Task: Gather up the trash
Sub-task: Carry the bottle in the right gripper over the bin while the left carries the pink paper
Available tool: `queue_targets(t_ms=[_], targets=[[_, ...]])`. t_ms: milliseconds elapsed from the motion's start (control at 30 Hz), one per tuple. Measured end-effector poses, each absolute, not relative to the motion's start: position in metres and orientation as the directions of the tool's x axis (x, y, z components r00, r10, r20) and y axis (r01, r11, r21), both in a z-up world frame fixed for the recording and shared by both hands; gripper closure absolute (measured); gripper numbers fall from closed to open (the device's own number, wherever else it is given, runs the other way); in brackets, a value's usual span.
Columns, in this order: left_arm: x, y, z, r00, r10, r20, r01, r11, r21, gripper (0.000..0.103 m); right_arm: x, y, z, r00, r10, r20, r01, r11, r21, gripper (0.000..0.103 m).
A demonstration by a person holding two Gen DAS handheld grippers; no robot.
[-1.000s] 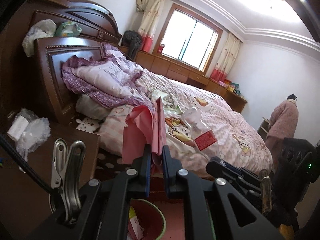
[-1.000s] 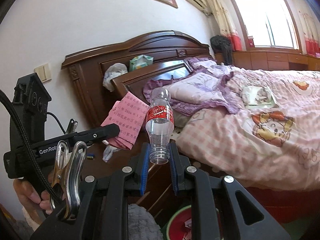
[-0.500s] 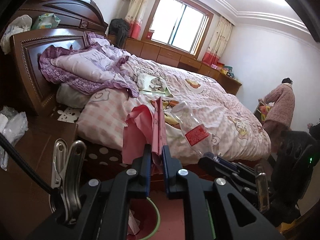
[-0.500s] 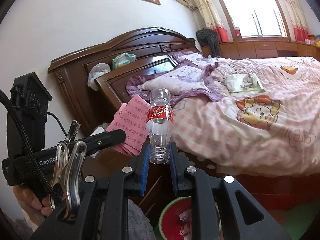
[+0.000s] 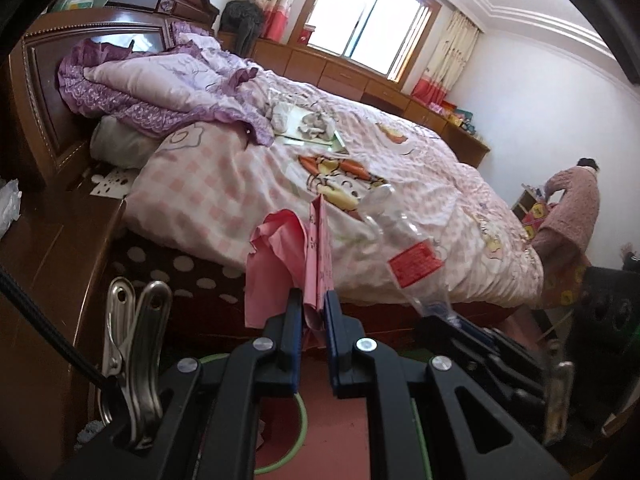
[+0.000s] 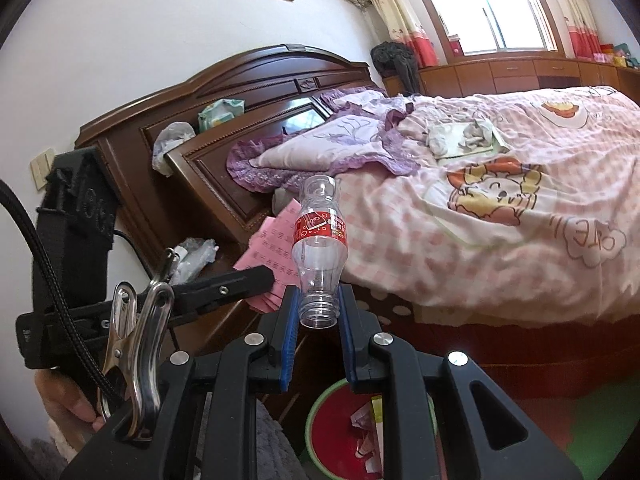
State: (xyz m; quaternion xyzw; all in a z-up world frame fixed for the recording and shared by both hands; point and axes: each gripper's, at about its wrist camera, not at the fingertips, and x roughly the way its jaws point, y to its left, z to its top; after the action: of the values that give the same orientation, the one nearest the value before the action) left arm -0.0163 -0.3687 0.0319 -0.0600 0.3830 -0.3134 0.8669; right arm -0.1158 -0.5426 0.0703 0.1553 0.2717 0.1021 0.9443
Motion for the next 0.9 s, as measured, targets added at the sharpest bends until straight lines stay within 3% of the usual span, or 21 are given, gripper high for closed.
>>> queue_targets(t_ms=[900], targets=[[0.02,-0.388,-0.069,0.379,-0.486,-0.787,0.407,0.852,-0.33,0.093,-0.087,-0.554,-0.042,0.696,0.312,-0.646,-0.032,0.913,0.406,0.083]])
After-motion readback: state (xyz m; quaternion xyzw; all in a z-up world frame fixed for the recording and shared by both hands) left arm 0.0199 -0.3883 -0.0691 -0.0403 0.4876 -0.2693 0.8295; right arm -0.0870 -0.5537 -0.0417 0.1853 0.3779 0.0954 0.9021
